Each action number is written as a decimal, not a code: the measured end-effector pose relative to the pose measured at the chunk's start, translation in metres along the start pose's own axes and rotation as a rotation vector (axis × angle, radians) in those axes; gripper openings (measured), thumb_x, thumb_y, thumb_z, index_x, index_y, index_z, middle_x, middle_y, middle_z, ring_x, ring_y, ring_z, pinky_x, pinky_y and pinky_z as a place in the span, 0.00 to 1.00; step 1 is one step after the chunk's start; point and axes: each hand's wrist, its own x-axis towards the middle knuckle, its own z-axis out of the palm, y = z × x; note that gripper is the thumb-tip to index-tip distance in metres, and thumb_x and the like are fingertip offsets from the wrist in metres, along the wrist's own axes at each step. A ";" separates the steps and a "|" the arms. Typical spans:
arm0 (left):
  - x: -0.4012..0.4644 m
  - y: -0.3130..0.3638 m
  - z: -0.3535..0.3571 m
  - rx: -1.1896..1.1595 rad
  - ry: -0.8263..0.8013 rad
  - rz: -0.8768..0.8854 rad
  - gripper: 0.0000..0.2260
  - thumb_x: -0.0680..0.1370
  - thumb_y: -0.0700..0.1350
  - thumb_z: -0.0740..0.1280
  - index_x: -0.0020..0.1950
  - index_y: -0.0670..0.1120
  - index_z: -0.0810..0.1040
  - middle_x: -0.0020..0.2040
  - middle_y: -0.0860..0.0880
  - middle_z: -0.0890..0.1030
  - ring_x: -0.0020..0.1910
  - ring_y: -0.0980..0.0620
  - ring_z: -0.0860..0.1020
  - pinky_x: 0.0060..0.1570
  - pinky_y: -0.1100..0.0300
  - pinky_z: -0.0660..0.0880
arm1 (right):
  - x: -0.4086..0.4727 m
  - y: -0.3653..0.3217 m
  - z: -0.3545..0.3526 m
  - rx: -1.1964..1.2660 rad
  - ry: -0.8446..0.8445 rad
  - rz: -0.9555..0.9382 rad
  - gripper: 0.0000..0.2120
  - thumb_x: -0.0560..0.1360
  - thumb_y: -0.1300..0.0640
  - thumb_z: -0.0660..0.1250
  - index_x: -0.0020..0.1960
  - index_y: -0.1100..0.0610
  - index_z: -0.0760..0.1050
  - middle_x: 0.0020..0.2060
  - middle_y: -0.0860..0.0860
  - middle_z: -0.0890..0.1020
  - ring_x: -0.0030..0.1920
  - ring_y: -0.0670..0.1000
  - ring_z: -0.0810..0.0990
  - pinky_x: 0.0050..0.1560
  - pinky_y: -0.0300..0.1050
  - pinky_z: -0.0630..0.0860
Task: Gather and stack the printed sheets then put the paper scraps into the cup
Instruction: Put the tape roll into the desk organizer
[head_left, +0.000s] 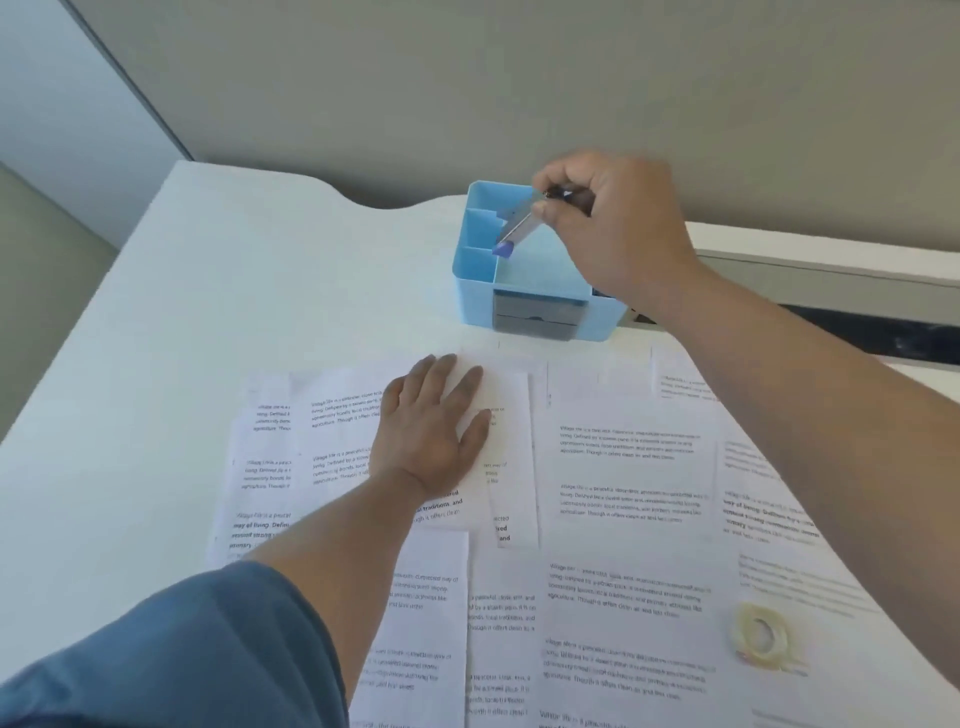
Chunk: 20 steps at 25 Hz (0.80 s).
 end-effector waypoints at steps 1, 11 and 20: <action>0.000 0.000 0.000 -0.002 -0.001 -0.001 0.28 0.82 0.64 0.49 0.82 0.57 0.60 0.83 0.49 0.58 0.82 0.45 0.52 0.78 0.47 0.50 | 0.010 0.002 0.005 -0.012 0.004 -0.035 0.06 0.76 0.60 0.70 0.51 0.59 0.84 0.35 0.47 0.81 0.35 0.46 0.73 0.43 0.43 0.73; -0.002 0.001 0.000 -0.006 0.001 -0.002 0.28 0.83 0.64 0.49 0.82 0.59 0.59 0.83 0.50 0.56 0.82 0.47 0.50 0.78 0.50 0.45 | 0.048 0.016 0.037 -0.206 -0.183 -0.197 0.10 0.78 0.63 0.66 0.55 0.57 0.84 0.45 0.54 0.86 0.45 0.57 0.80 0.50 0.53 0.77; -0.001 0.001 0.001 -0.009 0.023 0.003 0.28 0.82 0.64 0.50 0.81 0.58 0.61 0.83 0.49 0.59 0.82 0.46 0.52 0.77 0.50 0.45 | 0.053 0.013 0.057 -0.447 -0.379 -0.187 0.14 0.78 0.69 0.62 0.57 0.58 0.82 0.50 0.57 0.85 0.50 0.62 0.80 0.52 0.53 0.78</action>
